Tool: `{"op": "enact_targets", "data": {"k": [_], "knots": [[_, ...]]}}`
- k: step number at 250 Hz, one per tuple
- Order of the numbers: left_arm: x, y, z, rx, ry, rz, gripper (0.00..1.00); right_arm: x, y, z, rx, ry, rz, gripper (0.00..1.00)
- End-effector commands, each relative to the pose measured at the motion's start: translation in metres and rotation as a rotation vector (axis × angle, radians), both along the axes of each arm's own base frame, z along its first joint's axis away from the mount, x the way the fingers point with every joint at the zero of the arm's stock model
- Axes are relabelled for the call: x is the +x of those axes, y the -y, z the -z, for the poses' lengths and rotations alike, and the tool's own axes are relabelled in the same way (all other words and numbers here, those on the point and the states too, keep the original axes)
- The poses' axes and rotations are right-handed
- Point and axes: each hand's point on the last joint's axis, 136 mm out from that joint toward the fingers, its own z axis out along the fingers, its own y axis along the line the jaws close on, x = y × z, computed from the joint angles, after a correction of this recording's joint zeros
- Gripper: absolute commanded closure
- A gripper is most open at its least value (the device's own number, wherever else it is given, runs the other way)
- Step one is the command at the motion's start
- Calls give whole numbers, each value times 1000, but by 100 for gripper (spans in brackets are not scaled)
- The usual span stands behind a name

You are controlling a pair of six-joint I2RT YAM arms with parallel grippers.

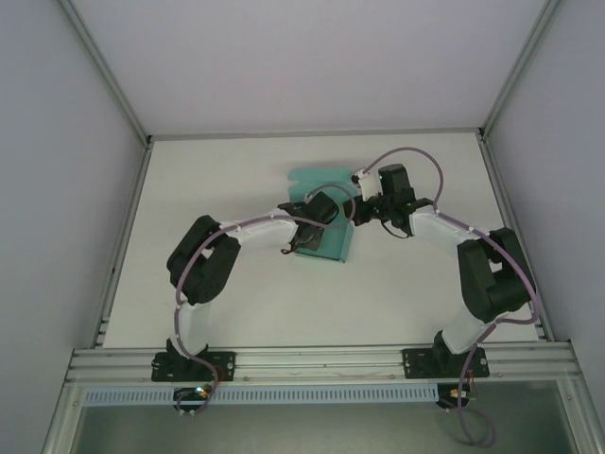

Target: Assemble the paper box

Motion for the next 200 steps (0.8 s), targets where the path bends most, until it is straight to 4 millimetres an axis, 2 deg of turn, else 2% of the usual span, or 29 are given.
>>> {"op": "enact_targets", "data": {"k": [1,28,81,109,142,155,171,200], "knots": [[-32,-65,55,300,-144,-56,100,-2,-3,-23,2,44,-12,100],[-29,-80,55,361,-142,-126,100,-4,-3,-28,8,59,-8,100],[-32,-74,72,298,-212,-168,100,-7,-1,-30,0,48,6,100],[-37,-72,75,295,-232,-146,81,-9,1,-30,-7,49,7,100],[-43,-70,74,277,-249,-124,75,-10,1,-30,-15,54,7,100],[-42,-70,68,272,-233,-125,80,-10,1,-30,-17,53,4,100],[-40,-69,62,254,-209,-126,100,-10,2,-29,-20,51,6,100],[-35,-71,54,251,-174,-138,100,-10,1,-29,-23,55,2,100]]}}
